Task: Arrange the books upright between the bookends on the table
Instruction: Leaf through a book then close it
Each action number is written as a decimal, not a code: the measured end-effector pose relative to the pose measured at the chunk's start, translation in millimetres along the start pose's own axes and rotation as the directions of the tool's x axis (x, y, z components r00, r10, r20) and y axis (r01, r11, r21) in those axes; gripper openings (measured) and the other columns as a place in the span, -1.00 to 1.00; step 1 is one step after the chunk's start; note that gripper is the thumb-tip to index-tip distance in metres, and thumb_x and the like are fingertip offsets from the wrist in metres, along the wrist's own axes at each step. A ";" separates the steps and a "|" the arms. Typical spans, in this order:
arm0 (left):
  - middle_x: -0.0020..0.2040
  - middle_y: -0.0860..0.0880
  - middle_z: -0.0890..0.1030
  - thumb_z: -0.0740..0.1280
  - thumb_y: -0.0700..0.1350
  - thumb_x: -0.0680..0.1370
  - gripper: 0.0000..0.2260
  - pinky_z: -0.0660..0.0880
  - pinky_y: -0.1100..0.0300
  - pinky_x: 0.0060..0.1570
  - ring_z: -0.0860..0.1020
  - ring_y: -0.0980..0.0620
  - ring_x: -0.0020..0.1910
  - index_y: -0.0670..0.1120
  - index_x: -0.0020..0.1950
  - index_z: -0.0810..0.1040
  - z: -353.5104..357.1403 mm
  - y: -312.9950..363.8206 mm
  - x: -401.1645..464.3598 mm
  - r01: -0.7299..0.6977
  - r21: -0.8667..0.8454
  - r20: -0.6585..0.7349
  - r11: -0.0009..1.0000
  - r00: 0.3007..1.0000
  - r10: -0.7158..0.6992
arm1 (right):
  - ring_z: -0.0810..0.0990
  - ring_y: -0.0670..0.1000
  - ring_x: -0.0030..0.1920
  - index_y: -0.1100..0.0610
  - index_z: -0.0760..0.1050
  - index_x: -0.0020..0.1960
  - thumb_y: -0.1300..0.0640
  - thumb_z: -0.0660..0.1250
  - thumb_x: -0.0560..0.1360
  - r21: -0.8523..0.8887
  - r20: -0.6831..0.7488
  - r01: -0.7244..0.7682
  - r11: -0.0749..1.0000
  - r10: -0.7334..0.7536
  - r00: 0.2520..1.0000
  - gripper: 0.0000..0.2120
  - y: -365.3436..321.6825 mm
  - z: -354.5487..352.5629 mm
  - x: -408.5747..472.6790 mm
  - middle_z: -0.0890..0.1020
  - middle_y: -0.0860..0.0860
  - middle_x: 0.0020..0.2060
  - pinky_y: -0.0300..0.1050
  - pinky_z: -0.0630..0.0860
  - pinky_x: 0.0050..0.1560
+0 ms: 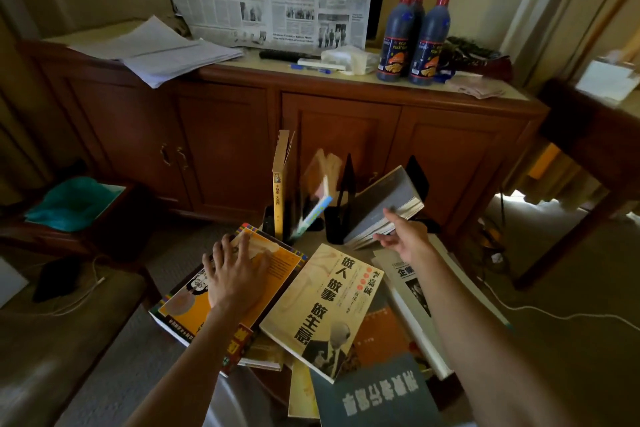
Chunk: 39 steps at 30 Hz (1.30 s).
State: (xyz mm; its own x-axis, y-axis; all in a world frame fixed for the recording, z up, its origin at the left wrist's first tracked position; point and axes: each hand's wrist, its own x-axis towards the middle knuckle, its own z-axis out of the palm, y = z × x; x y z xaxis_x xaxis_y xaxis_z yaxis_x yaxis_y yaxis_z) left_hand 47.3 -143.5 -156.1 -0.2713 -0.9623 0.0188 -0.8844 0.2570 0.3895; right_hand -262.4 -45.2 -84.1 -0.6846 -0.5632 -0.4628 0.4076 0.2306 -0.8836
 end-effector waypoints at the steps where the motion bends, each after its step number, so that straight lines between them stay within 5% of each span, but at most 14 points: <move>1: 0.63 -0.11 0.01 -0.10 0.41 0.56 -0.32 -0.21 -0.16 0.54 -0.07 -0.14 0.60 0.11 0.61 -0.03 0.1 -0.1 0.0 0.001 0.001 -0.004 1.000 1.000 -0.001 | 0.71 0.07 -0.26 0.19 0.45 0.28 0.03 0.50 0.43 0.005 -0.006 0.000 1.000 0.000 1.000 -0.49 0.1 0.0 4.0 0.57 0.17 0.09 -0.19 0.61 -0.36; 8: 0.62 -0.11 0.03 -0.10 0.42 0.55 -0.32 -0.19 -0.16 0.54 -0.06 -0.14 0.60 0.13 0.60 -0.03 3.5 -0.9 3.6 0.017 0.013 -0.012 1.000 1.000 -0.017 | 0.54 -0.05 -0.39 0.22 0.51 0.15 0.14 0.40 0.54 -0.159 -0.079 0.108 0.981 -0.122 0.989 -0.76 -3.7 4.3 19.1 0.62 0.11 -0.14 -0.27 0.35 -0.51; 18: 0.62 -0.20 -0.11 0.13 0.29 0.61 -0.39 -0.17 -0.16 0.53 -0.14 -0.18 0.60 0.05 0.58 0.13 -10.0 9.9 -4.8 0.027 -0.097 -0.010 0.995 1.000 -0.028 | 0.51 -0.04 -0.53 0.20 0.56 -0.10 0.09 0.34 0.58 -0.293 -0.069 0.417 0.861 -0.454 0.888 -0.82 -53.7 -11.5 -40.5 0.59 0.14 -0.38 -0.27 0.35 -0.55; 21: 0.60 -0.19 0.08 0.18 0.18 0.63 -0.47 0.08 -0.18 0.50 0.04 -0.18 0.58 -0.01 0.55 0.23 -26.1 45.4 -21.9 -0.096 -0.186 -0.041 0.978 0.995 0.090 | 0.50 -0.04 -0.57 0.23 0.52 -0.18 0.10 0.31 0.59 -0.359 -0.027 0.530 0.768 -0.576 0.817 -0.76 -70.3 -21.6 -78.7 0.56 0.09 -0.42 -0.22 0.44 -0.55; 24: 0.41 -0.06 0.43 0.21 0.16 0.63 -0.55 0.47 0.12 0.09 0.45 -0.01 0.26 -0.02 0.45 0.38 -55.8 94.7 -52.8 -0.194 -0.526 0.031 0.828 0.969 0.247 | 0.50 -0.10 -0.60 0.29 0.52 -0.20 0.12 0.30 0.58 -0.406 -0.017 0.578 0.708 -0.638 0.770 -0.73 -71.0 -28.5 -111.7 0.57 0.09 -0.42 -0.21 0.44 -0.57; 26: 0.42 -0.02 0.44 0.25 0.30 0.55 -0.42 0.51 0.09 0.08 0.50 0.03 0.21 0.07 0.49 0.32 -73.5 119.5 -72.4 -0.120 -0.754 0.160 0.645 0.919 0.359 | 0.48 -0.17 -0.58 0.23 0.52 -0.26 0.11 0.31 0.58 -0.445 -0.009 0.573 0.689 -0.643 0.766 -0.72 -63.3 -29.9 -127.9 0.56 0.03 -0.44 -0.25 0.44 -0.54; 28: 0.50 0.04 0.32 0.33 0.37 0.45 -0.27 0.40 -0.15 0.33 0.40 -0.01 0.38 0.15 0.54 0.22 -83.7 135.9 -87.6 -0.091 -0.788 0.256 0.609 0.851 0.459 | 0.44 -0.14 -0.55 0.17 0.48 -0.33 0.10 0.31 0.58 -0.472 0.012 0.551 0.688 -0.620 0.785 -0.68 -49.8 -28.9 -140.0 0.51 -0.02 -0.48 -0.21 0.45 -0.48; 30: 0.42 0.16 0.31 0.41 0.18 0.50 -0.28 0.45 0.05 0.29 0.35 0.08 0.36 0.11 0.57 0.16 -86.4 145.9 -100.0 -0.075 -0.815 0.323 0.575 0.764 0.558 | 0.36 -0.15 -0.58 0.15 0.43 -0.39 0.12 0.31 0.57 -0.483 0.041 0.539 0.690 -0.597 0.801 -0.64 -34.0 -26.4 -148.7 0.46 -0.04 -0.53 -0.23 0.36 -0.52; 32: 0.44 0.08 0.34 0.46 0.03 0.50 -0.28 0.56 0.27 0.07 0.41 0.01 0.35 0.10 0.56 0.16 -81.3 149.7 -107.3 -0.066 -0.832 0.354 0.550 0.701 0.619 | 0.30 -0.16 -0.61 0.13 0.41 -0.42 0.11 0.31 0.57 -0.497 0.065 0.529 0.688 -0.578 0.813 -0.62 -18.5 -23.3 -153.4 0.42 -0.06 -0.57 -0.25 0.27 -0.53; 35: 0.44 0.01 0.38 0.49 -0.08 0.50 -0.28 0.61 0.26 -0.05 0.46 -0.04 0.32 0.14 0.57 0.19 -75.4 142.9 -114.0 -0.061 -0.852 0.333 0.521 0.704 0.627 | 0.42 -0.12 -0.54 0.12 0.44 -0.36 -0.07 0.33 0.55 -0.477 0.071 0.517 0.711 -0.555 0.829 -0.61 -5.2 -22.7 -158.1 0.47 -0.07 -0.52 -0.20 0.33 -0.43; 39: 0.40 0.02 0.46 0.41 0.05 0.49 -0.32 0.54 -0.05 0.23 0.52 -0.01 0.29 0.19 0.55 0.20 -83.6 136.5 -118.4 -0.008 -0.845 0.364 0.535 0.724 0.586 | 0.59 0.02 -0.22 0.09 0.42 -0.25 -0.34 0.38 0.42 -0.458 0.136 0.439 0.773 -0.427 0.894 -0.52 -0.8 -30.7 -165.3 0.47 -0.04 -0.36 -0.10 0.43 -0.18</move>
State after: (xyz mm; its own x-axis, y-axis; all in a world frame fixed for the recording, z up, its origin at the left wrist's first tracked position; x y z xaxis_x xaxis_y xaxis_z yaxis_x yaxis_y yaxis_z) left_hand -9.5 -2.0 -28.1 -0.8527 -0.5139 -0.0934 -0.1500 0.0697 0.9862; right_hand -168.1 72.0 -9.1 -0.7039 -0.7098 -0.0270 -0.2623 0.2950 -0.9188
